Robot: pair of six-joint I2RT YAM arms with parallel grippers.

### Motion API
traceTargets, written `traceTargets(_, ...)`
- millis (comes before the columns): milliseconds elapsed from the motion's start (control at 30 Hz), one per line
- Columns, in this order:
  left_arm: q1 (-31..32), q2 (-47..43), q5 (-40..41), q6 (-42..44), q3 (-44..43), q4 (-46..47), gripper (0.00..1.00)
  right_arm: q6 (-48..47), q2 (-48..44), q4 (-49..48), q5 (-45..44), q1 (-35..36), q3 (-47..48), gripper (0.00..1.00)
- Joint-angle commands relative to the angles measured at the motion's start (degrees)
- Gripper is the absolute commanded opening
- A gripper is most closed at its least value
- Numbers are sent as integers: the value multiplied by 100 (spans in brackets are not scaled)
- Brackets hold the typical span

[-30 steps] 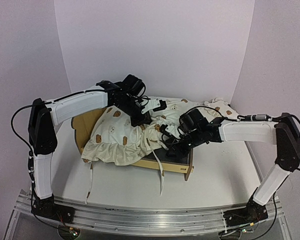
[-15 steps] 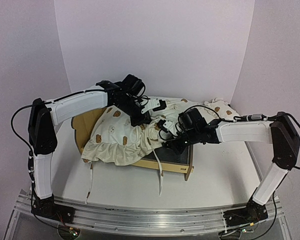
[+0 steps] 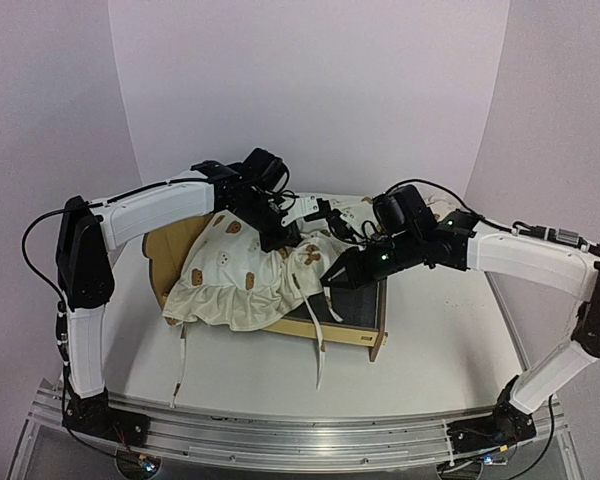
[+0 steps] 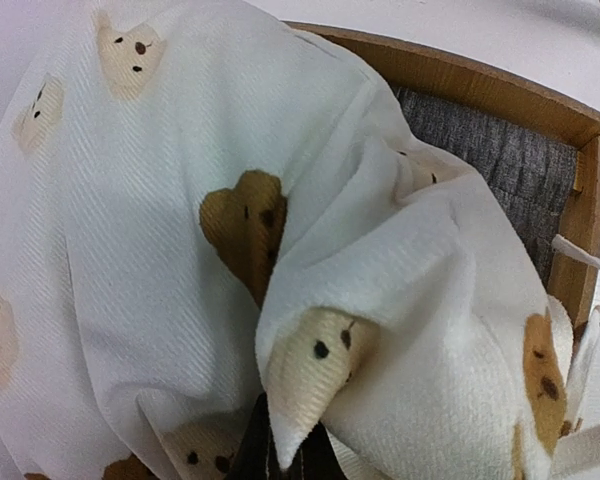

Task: Set up the pet bed

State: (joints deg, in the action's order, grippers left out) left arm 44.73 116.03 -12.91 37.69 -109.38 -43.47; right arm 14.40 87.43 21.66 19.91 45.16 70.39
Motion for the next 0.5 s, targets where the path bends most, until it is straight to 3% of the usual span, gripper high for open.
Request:
traceTargets(0, -139, -288, 183, 42, -130, -144, 0, 985, 179, 188, 116, 170, 188, 0)
traceTargets(467, -140, -332, 120, 0, -45, -137, 0, 1346, 502, 189, -1521, 161, -207, 0)
